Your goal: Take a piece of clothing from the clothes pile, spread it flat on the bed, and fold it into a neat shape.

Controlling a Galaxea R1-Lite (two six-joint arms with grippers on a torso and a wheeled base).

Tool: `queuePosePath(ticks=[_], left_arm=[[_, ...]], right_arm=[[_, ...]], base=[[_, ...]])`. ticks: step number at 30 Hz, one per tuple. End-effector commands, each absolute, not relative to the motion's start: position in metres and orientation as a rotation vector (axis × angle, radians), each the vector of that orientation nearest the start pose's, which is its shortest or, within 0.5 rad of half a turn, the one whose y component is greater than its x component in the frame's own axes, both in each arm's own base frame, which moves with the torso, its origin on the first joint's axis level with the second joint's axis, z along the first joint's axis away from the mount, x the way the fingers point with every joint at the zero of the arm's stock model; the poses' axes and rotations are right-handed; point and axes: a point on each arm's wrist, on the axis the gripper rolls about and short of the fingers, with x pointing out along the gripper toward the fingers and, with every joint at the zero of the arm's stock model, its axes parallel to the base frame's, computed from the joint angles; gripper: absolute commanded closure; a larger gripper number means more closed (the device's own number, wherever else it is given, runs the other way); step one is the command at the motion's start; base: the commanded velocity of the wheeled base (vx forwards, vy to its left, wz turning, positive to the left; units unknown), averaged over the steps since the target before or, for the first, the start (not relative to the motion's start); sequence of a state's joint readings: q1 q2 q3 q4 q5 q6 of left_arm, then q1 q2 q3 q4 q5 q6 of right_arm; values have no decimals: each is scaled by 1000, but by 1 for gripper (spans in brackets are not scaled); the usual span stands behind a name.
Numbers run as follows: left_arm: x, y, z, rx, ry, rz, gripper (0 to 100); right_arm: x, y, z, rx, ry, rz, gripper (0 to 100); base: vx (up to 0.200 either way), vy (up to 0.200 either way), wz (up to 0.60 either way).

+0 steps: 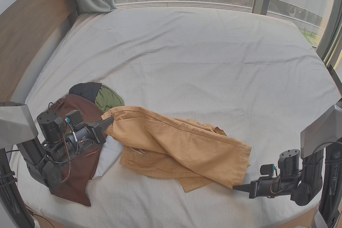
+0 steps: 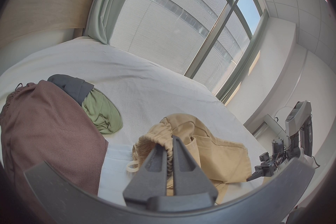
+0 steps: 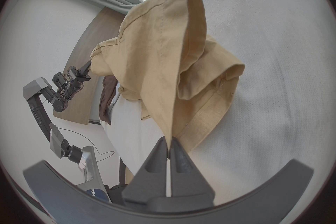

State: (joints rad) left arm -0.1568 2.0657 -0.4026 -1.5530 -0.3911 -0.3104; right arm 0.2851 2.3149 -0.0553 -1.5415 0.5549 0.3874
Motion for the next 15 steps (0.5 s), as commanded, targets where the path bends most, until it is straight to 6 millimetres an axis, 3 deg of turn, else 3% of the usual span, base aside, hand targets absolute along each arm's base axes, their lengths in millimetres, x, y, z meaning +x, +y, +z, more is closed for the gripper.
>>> queuePosePath(ticks=[1,2,7,15], left_arm=[[297,-55,72,-315,193,-526,100],[297,-56,72,-315,193,-526,100],[297,-56,72,-314,192,-526,100],[297,-56,72,-311,191,-526,100]], right_arm=[[214,74,-30,448,888,647,100],[214,74,-30,443,884,652,0],[219,68,-24,434,836,646,0],[225,52,7,409,668,631,0]], base=[[0,0,0],[0,0,0],[0,0,0],[0,0,0]])
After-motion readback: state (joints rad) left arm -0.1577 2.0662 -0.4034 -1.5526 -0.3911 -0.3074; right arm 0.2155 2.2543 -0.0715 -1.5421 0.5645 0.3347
